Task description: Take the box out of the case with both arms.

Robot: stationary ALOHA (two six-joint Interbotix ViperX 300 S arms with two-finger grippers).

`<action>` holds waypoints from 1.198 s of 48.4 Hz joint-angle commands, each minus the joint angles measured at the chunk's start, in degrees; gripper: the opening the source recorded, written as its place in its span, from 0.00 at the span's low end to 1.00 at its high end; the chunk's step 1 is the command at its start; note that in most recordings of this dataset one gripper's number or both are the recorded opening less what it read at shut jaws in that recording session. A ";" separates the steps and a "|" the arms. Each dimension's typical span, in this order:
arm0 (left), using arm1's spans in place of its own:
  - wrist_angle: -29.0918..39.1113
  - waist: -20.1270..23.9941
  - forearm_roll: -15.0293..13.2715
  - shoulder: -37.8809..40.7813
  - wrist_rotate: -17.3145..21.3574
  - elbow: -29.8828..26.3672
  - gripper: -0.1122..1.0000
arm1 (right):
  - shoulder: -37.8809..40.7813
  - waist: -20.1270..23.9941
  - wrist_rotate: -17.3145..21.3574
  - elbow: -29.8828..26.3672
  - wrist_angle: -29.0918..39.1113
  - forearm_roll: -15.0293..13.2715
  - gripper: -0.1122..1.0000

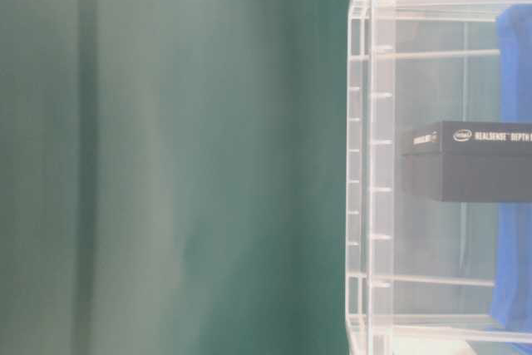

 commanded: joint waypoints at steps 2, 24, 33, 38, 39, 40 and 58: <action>0.00 0.97 0.09 -0.35 0.35 -1.49 0.89 | -0.44 -0.97 -0.79 -0.53 -0.26 0.26 0.92; -0.09 1.05 -0.18 -0.26 0.26 -1.58 0.89 | -0.44 -0.97 -0.79 -0.53 -0.26 1.32 0.92; 0.00 1.05 -0.18 -0.18 0.26 -1.58 0.89 | -0.44 -0.97 -0.79 -0.53 -0.18 1.49 0.92; 0.00 1.05 -0.26 -0.26 0.26 -1.49 0.89 | -0.44 -0.97 -0.79 -0.53 -0.18 1.49 0.92; 0.00 1.05 -0.26 -0.26 0.26 -1.49 0.89 | -0.44 -0.97 -0.79 -0.53 -0.18 1.49 0.92; 0.00 1.05 -0.26 -0.35 0.26 -1.49 0.89 | -0.44 -0.97 -0.70 -0.53 -0.18 1.49 0.92; 0.00 1.05 -0.26 -0.44 0.35 -1.41 0.89 | -0.35 -0.97 -0.70 -0.53 -0.26 1.32 0.92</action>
